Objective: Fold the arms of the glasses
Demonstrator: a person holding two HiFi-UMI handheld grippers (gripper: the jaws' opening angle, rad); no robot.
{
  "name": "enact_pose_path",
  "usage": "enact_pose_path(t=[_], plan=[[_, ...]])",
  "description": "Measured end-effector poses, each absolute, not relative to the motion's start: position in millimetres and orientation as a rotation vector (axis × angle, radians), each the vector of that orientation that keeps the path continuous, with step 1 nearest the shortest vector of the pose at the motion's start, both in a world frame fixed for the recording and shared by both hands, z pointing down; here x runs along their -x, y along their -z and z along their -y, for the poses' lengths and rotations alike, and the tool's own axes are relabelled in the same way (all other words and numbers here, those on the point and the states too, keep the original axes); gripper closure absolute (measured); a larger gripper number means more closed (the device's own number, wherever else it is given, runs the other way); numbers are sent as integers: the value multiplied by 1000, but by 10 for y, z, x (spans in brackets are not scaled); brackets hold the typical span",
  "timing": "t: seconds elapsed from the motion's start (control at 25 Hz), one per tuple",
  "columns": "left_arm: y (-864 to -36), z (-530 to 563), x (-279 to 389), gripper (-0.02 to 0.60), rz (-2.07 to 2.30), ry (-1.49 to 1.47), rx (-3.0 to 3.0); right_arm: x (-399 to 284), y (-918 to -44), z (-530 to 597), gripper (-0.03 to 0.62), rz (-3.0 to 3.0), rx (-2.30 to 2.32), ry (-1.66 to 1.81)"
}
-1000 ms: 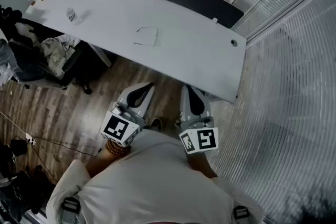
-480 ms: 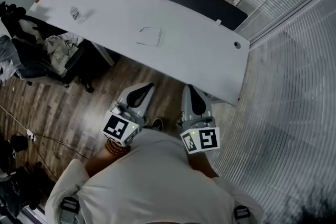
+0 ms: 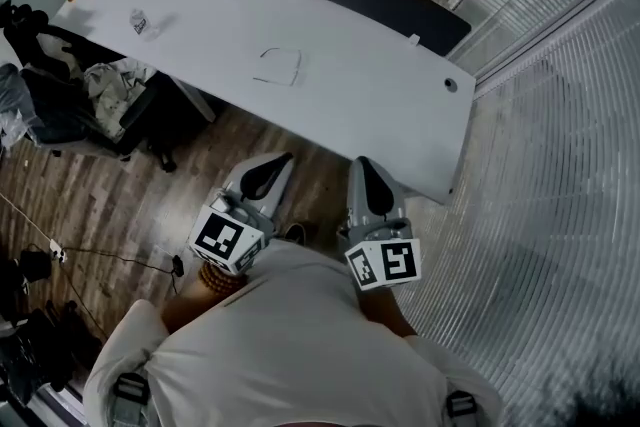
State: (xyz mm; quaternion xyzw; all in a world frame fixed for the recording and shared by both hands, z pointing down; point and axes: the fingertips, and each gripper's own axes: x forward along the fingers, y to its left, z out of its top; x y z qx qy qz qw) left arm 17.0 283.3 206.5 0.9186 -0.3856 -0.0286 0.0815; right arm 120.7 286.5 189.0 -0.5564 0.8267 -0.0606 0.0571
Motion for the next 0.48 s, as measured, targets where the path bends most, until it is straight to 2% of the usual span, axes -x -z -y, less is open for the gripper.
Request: enact_pose_path(t=[0.48], plan=[[-2209,-2514,-143,578,1197,54,-2690,-1275,-2064,-2532,593,-2530,1693,228]])
